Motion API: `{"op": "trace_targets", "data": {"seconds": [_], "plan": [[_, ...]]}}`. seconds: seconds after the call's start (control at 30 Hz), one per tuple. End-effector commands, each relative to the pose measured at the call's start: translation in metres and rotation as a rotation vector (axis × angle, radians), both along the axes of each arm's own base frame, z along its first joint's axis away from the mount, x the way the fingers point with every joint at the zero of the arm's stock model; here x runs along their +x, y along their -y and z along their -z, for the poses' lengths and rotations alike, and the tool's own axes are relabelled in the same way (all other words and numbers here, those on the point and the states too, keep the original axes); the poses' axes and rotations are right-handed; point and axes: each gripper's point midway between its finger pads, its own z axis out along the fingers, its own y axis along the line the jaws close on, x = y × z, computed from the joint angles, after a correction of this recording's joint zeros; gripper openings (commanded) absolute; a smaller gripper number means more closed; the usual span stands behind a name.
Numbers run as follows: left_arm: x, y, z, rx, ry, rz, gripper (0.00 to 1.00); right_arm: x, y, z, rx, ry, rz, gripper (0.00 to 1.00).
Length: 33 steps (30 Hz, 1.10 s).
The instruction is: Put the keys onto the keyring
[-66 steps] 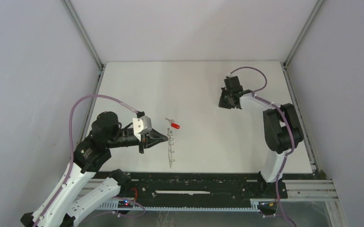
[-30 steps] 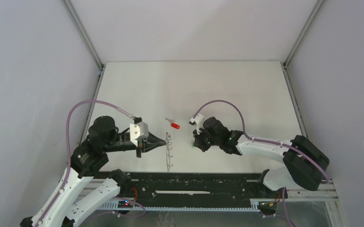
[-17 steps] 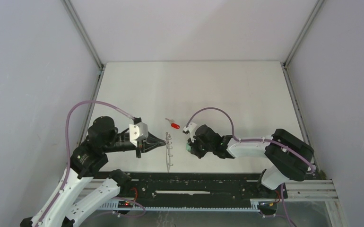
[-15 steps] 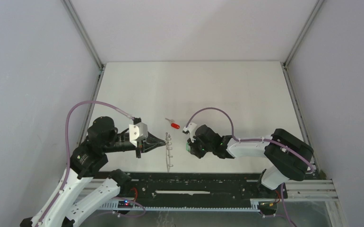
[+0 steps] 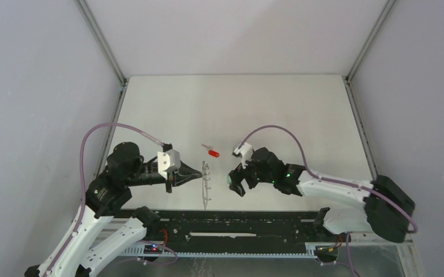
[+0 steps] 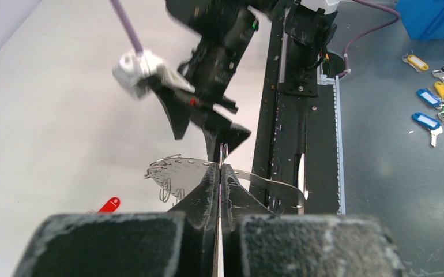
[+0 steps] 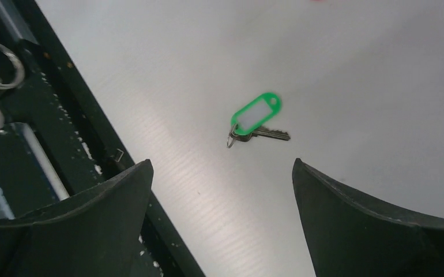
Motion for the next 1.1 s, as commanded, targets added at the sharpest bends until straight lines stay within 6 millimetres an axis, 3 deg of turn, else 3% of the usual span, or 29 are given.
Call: {"op": "trace_targets", "data": {"seconds": [0.0,0.07,0.13,0.2,0.33,0.4,0.47,0.53,0.77,1.07], "plan": [[-0.003,0.0,-0.017,-0.034,0.057,0.021,0.0,0.018,0.022,-0.061,0.124,0.07,0.121,1.0],[-0.003,0.0,-0.02,-0.037,0.063,0.018,0.0,0.031,0.033,-0.077,0.26,-0.014,0.3,1.0],[-0.002,0.0,-0.022,-0.038,0.069,0.015,0.0,0.025,0.035,-0.066,0.263,-0.105,0.278,1.0],[0.0,-0.001,-0.024,-0.039,0.073,0.005,0.0,0.032,0.043,-0.053,0.202,-0.127,0.325,0.98],[0.001,-0.001,-0.024,-0.038,0.061,-0.005,0.0,0.035,0.037,-0.059,0.246,0.017,0.33,0.92],[0.001,-0.001,-0.023,-0.033,0.056,-0.007,0.0,0.029,0.027,-0.045,0.189,0.061,0.308,0.83],[0.001,-0.001,-0.02,-0.027,0.047,-0.008,0.0,0.022,0.015,-0.025,0.14,0.046,0.267,0.6],[0.001,-0.001,-0.017,-0.022,0.034,-0.006,0.0,0.018,0.005,-0.004,0.101,0.031,0.234,0.46],[0.001,0.0,-0.015,-0.021,0.016,-0.006,0.0,0.02,-0.024,0.011,0.088,0.118,0.157,0.48],[0.002,0.001,-0.016,-0.027,0.019,-0.007,0.0,0.029,-0.03,0.027,0.063,0.12,0.14,0.48]]}}
